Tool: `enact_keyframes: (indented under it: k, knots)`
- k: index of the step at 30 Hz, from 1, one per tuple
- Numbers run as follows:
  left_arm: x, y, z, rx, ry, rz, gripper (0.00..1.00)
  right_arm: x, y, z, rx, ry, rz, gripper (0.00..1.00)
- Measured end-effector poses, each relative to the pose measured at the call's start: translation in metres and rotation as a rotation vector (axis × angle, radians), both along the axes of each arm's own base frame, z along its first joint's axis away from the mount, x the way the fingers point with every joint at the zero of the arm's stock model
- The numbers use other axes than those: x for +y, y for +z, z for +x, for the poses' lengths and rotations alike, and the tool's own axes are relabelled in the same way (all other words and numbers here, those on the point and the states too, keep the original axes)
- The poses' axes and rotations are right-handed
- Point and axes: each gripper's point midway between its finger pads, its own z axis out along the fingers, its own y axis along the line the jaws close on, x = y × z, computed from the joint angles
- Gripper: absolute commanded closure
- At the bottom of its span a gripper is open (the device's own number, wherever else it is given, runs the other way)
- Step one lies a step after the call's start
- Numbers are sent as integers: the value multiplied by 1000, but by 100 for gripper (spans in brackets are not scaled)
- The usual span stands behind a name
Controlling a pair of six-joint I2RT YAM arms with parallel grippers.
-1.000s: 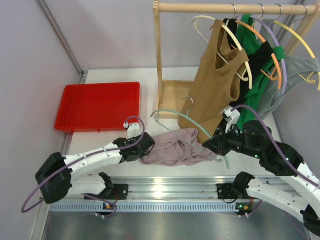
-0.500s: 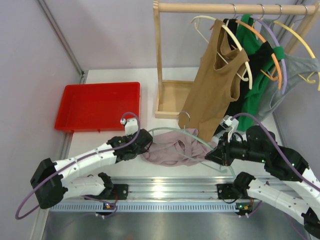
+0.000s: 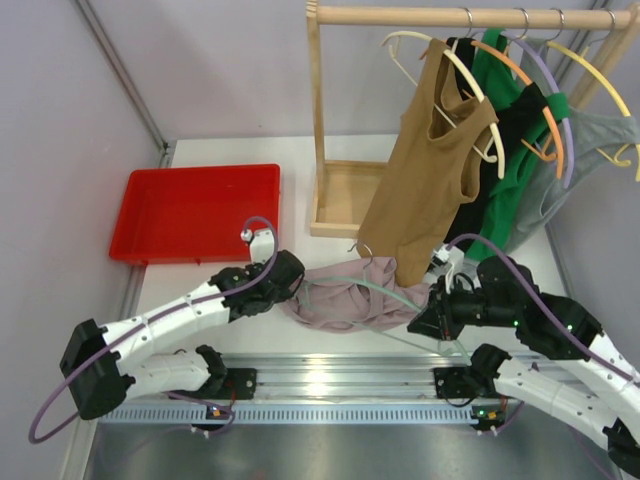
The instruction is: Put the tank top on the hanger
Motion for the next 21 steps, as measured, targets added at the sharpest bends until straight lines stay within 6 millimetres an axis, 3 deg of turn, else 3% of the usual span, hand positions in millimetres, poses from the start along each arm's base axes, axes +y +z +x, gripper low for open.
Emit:
enact_keyframes:
  k: [8,21]
  knots:
    - [-10,14,-1,0,-52,-31,100,9,-18,6,19,1,-6,100]
    - [-25,39,-3,11,-146,-67,100,41,-37,24,0,39,66,100]
